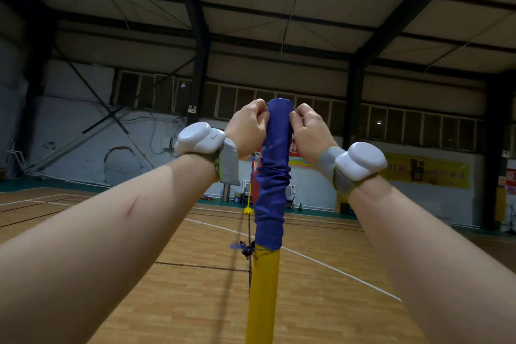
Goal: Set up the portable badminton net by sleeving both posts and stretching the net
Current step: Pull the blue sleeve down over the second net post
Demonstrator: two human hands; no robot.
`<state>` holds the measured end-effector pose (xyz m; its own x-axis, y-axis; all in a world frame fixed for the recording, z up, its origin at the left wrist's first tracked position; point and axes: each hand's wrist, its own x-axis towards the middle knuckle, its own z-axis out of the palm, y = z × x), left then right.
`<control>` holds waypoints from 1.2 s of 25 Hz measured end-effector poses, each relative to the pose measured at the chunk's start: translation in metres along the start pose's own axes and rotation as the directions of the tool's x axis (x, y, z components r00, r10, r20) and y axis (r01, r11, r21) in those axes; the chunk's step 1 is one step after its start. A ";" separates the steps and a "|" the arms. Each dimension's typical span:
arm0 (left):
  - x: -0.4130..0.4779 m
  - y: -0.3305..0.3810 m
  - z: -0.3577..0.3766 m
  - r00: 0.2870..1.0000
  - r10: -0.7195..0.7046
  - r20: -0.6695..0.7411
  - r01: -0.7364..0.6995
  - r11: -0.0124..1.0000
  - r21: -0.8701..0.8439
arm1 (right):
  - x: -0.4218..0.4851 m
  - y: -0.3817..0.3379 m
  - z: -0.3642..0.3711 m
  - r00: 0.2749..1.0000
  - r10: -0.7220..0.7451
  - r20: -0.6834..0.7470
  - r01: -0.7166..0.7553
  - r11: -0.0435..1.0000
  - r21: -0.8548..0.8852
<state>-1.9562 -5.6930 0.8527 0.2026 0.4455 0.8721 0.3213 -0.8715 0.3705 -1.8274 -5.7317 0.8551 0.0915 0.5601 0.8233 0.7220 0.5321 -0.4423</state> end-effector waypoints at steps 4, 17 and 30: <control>0.001 -0.003 0.002 0.985 -0.157 0.067 0.165 0.977 -0.137 | 0.004 0.003 0.003 1.000 0.019 0.001 -0.019 1.000 -0.005; 0.002 -0.026 0.008 0.982 0.162 -0.096 -0.138 0.966 0.219 | 0.004 0.016 0.023 0.984 -0.113 -0.140 0.121 0.991 0.049; -0.045 -0.044 0.011 0.977 0.192 0.096 -0.209 0.957 0.204 | -0.045 0.033 0.023 0.983 -0.182 -0.025 0.180 0.982 -0.058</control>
<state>-1.9694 -5.6728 0.7937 0.3489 0.2871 0.8921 0.4534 -0.8848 0.1074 -1.8234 -5.7248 0.7956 -0.0241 0.4377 0.8988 0.7651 0.5868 -0.2652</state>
